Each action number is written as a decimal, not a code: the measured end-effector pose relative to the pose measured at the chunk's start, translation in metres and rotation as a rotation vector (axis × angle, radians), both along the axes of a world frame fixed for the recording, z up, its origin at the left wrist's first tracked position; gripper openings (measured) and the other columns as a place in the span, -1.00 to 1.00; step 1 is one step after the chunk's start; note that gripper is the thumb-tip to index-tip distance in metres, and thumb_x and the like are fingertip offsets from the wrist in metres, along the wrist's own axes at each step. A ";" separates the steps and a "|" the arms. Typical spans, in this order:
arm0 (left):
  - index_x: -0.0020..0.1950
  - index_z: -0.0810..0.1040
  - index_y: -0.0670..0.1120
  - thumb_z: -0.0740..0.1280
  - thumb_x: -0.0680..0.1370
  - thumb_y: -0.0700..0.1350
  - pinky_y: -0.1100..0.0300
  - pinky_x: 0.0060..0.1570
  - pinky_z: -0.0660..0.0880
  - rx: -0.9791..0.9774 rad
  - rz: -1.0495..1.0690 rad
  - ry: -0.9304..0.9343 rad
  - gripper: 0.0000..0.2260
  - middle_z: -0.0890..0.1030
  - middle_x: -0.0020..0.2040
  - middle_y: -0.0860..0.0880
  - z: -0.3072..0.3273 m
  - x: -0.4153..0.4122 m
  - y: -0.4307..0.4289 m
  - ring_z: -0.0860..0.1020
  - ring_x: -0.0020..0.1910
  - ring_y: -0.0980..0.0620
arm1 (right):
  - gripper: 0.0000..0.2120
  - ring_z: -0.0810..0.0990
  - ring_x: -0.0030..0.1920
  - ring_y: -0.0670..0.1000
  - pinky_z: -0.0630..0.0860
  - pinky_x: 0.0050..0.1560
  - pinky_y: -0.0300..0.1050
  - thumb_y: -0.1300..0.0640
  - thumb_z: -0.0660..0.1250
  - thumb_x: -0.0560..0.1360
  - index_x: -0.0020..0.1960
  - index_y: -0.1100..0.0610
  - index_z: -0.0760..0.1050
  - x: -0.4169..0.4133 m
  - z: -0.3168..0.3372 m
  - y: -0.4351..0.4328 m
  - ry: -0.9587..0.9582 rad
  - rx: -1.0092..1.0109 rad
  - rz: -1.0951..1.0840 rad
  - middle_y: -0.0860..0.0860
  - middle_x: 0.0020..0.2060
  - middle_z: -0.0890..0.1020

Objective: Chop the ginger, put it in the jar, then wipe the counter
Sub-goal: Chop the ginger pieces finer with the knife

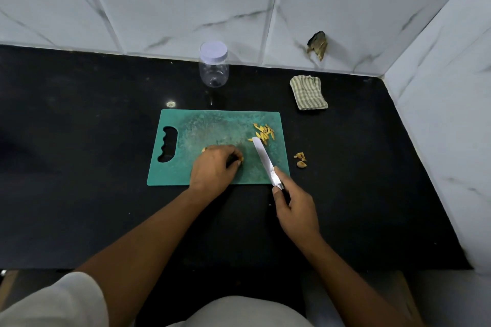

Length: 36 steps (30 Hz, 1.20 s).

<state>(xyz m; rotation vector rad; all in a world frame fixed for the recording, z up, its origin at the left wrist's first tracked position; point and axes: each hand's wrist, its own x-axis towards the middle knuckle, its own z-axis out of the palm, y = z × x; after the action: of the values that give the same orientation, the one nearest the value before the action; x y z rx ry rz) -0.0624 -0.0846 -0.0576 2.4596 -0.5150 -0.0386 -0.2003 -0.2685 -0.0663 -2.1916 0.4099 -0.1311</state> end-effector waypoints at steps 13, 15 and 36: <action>0.15 0.65 0.06 0.44 0.56 0.03 0.04 -0.06 0.60 0.041 0.051 -0.061 -0.82 0.68 0.03 0.04 -0.003 -0.001 -0.018 0.60 0.02 0.00 | -0.56 0.68 0.00 -0.16 0.55 0.00 -0.24 0.13 0.27 0.66 0.51 -0.14 0.43 -0.001 0.010 0.002 0.034 0.006 0.002 -0.10 0.16 0.70; 0.10 0.67 0.07 0.44 0.56 0.04 0.05 -0.05 0.60 0.059 0.038 -0.075 -0.86 0.68 0.02 0.05 -0.003 0.001 -0.017 0.60 0.01 0.01 | -0.56 0.67 0.09 -0.15 0.60 0.10 -0.18 0.14 0.28 0.66 0.50 -0.13 0.45 -0.001 0.014 0.002 0.034 -0.008 0.012 -0.14 0.21 0.68; 0.06 0.69 0.10 0.50 0.52 -0.01 0.07 -0.08 0.61 -0.073 0.122 0.022 -0.87 0.70 -0.01 0.10 -0.008 0.004 -0.006 0.60 0.01 0.08 | -0.45 0.58 0.19 -0.04 0.58 0.17 0.05 0.12 0.25 0.66 0.61 -0.15 0.26 0.002 0.021 0.026 0.082 -0.159 0.160 -0.03 0.22 0.61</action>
<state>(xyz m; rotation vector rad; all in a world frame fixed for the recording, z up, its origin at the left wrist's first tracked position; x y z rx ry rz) -0.0587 -0.0903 -0.0660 2.4116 -0.3505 0.0031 -0.1979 -0.2421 -0.0458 -2.3829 0.2763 0.0144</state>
